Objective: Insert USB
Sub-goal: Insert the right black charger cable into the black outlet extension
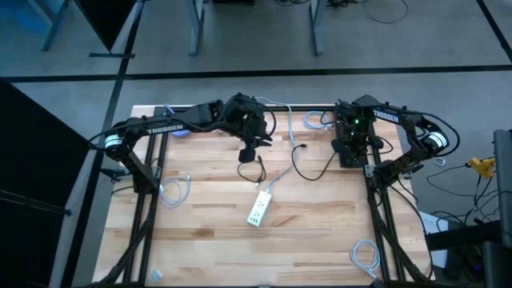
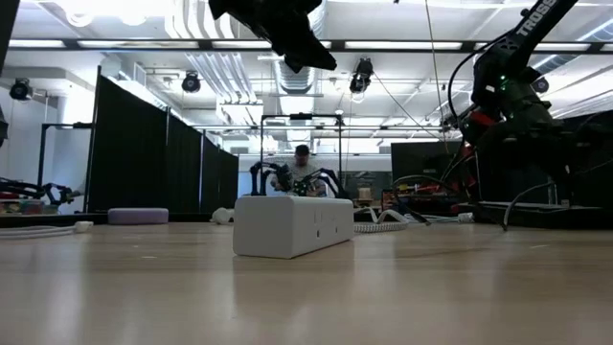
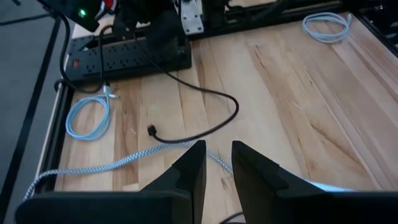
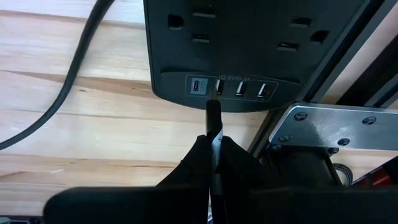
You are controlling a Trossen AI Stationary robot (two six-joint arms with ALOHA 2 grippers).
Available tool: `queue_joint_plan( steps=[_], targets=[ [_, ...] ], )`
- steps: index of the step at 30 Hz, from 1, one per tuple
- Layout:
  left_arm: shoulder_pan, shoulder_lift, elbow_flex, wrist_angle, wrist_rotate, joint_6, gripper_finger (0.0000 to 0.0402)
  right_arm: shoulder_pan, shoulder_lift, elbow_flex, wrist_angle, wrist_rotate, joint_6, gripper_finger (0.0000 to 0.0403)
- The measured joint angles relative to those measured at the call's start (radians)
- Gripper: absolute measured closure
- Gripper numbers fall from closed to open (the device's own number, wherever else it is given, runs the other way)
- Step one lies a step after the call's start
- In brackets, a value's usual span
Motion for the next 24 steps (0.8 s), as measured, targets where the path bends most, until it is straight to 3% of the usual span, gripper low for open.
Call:
queue_joint_plan(
  steps=[12,24],
  targets=[
    [0.000,-0.004,0.000,0.049,-0.041,-0.015,0.0338,-0.007,0.000,0.000,0.002,0.019,-0.010,0.0403],
    [0.003,-0.158,0.000,0.046,-0.079,-0.039,0.0338,-0.005,0.000,0.000,0.005,0.017,-0.009,0.0403]
  ],
)
